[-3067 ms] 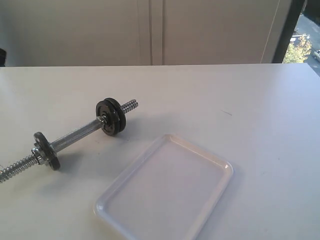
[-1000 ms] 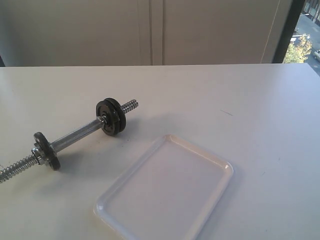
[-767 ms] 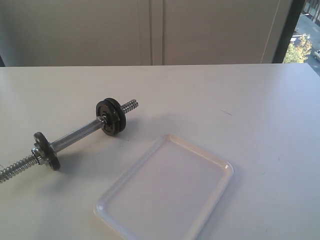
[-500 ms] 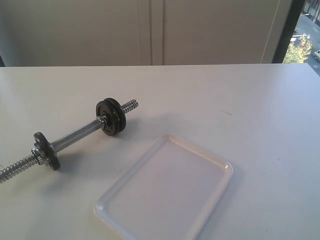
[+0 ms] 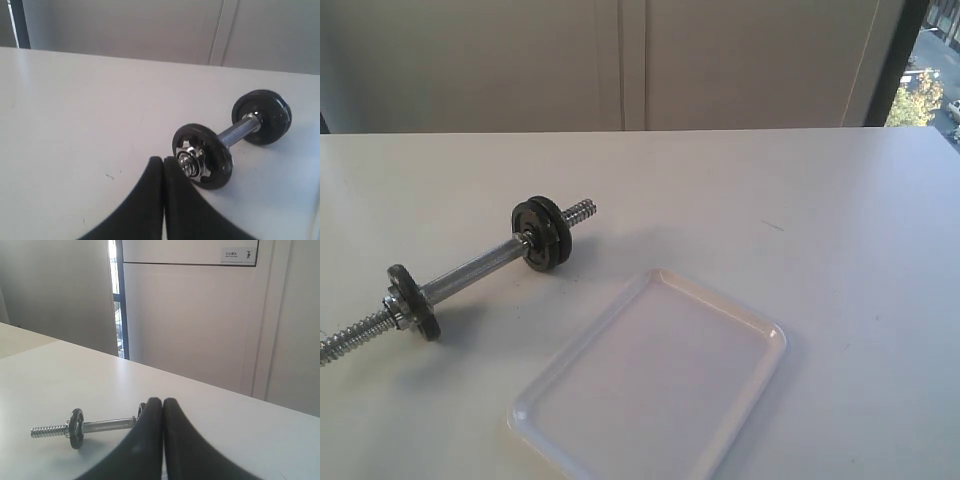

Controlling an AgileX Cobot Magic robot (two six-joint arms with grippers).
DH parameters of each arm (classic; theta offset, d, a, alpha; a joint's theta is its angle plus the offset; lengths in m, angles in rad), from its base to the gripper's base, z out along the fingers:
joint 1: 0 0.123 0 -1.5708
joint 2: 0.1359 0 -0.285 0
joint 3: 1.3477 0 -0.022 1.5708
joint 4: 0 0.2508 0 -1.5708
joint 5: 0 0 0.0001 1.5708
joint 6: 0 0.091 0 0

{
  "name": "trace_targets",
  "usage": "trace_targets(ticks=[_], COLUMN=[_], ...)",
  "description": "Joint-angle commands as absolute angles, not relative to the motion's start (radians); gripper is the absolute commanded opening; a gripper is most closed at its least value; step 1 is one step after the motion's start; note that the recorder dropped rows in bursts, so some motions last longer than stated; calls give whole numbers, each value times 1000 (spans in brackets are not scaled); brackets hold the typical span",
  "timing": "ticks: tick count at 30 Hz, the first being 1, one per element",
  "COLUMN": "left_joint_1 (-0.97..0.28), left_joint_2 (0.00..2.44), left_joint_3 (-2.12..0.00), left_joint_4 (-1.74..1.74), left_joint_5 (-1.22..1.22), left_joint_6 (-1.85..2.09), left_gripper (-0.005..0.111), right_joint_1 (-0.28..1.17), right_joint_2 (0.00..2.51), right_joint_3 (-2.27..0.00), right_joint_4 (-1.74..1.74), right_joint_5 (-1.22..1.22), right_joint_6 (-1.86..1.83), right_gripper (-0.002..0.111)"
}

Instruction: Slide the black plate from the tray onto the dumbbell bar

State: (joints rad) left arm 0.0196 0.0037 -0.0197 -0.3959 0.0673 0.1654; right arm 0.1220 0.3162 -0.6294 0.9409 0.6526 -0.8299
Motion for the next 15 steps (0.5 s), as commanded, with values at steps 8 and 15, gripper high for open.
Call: trace_targets(ticks=[8, 15], left_joint_1=[-33, -65], left_joint_2=[0, 0], left_joint_3=[0, 0], left_joint_4=[-166, -25], left_joint_5=[208, 210], left_joint_6=[46, -78], left_gripper=[0, 0], right_joint_1=[121, 121], right_joint_2=[308, 308], right_joint_3=[-627, -627], right_joint_4=[945, 945], right_joint_5=[651, 651], right_joint_6=[-834, -834], right_gripper=[0, 0])
